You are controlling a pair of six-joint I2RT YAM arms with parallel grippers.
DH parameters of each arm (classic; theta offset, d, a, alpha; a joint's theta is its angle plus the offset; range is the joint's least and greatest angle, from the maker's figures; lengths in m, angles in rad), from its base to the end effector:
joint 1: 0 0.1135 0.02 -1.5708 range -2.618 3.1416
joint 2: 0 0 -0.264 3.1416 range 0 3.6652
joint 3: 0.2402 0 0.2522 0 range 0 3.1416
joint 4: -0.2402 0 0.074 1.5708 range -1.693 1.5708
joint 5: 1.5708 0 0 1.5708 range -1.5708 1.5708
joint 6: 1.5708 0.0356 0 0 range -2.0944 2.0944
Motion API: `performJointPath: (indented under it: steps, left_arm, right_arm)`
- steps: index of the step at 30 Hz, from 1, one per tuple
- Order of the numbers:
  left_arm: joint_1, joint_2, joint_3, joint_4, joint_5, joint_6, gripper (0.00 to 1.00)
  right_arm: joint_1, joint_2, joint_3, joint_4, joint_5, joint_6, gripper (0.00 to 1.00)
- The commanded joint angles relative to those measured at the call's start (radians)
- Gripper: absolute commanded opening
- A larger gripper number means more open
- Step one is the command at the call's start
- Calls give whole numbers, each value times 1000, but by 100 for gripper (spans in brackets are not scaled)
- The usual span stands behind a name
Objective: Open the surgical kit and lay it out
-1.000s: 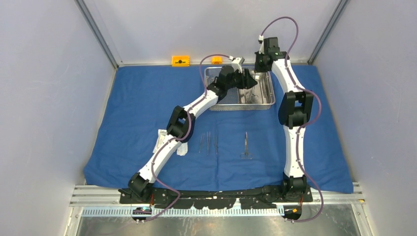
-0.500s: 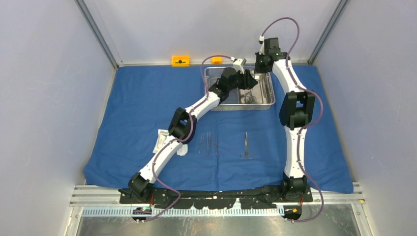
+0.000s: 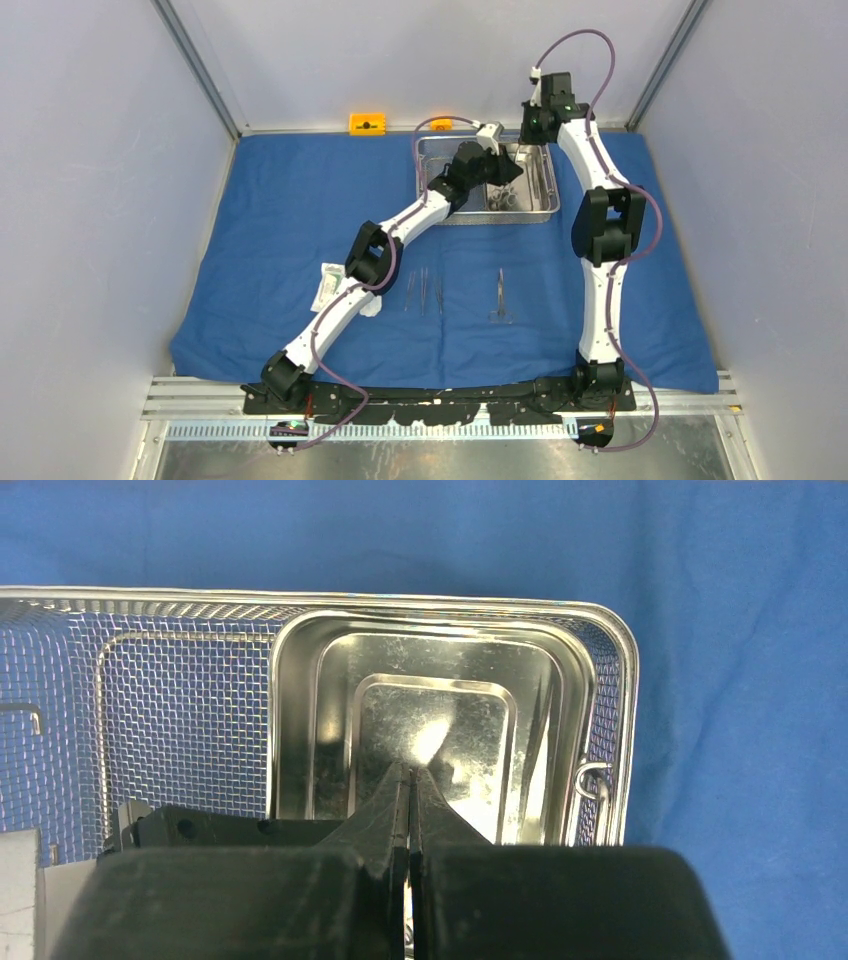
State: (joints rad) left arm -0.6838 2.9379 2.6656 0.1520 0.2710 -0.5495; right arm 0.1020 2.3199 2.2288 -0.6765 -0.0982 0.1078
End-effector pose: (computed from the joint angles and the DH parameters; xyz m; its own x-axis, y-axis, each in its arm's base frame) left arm 0.4886 -0.4105 0.1458 -0.5048 -0.2377 -0.8298 0.6462 0.5333 -0.5459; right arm 0.5248 0.0572 0.2683 -0.7052 0.0355 -0.7081 -0.0962 0.9847 0.1451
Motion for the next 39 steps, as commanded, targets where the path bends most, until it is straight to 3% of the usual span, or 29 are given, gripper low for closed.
performJointPath:
  steps: [1,4,8,12,19,28,33,39]
  left_arm:
    - [-2,-40,48,47,12,34,0]
    - [2,-72,48,81,46,48,0]
    - [2,-122,72,99,82,77,0]
    - [8,-186,76,47,106,109,0]
    - [28,-346,7,-117,241,153,0]
    - [41,-648,-304,-449,426,215,0]
    - [40,-786,-501,-520,396,258,0]
    - [39,-886,-699,-516,334,269,0]
  right_arm:
    - [-1,-95,0,36,-6,-7,0]
    - [-8,-122,13,28,-15,-8,8]
    - [-29,-190,5,25,-31,13,39]
    - [-46,-297,-69,33,-71,44,52]
    - [-52,-505,-273,93,-93,79,54]
    - [-59,-688,-542,232,-292,204,54]
    - [-64,-763,-714,369,-509,306,55]
    - [-64,-825,-833,483,-628,392,55]
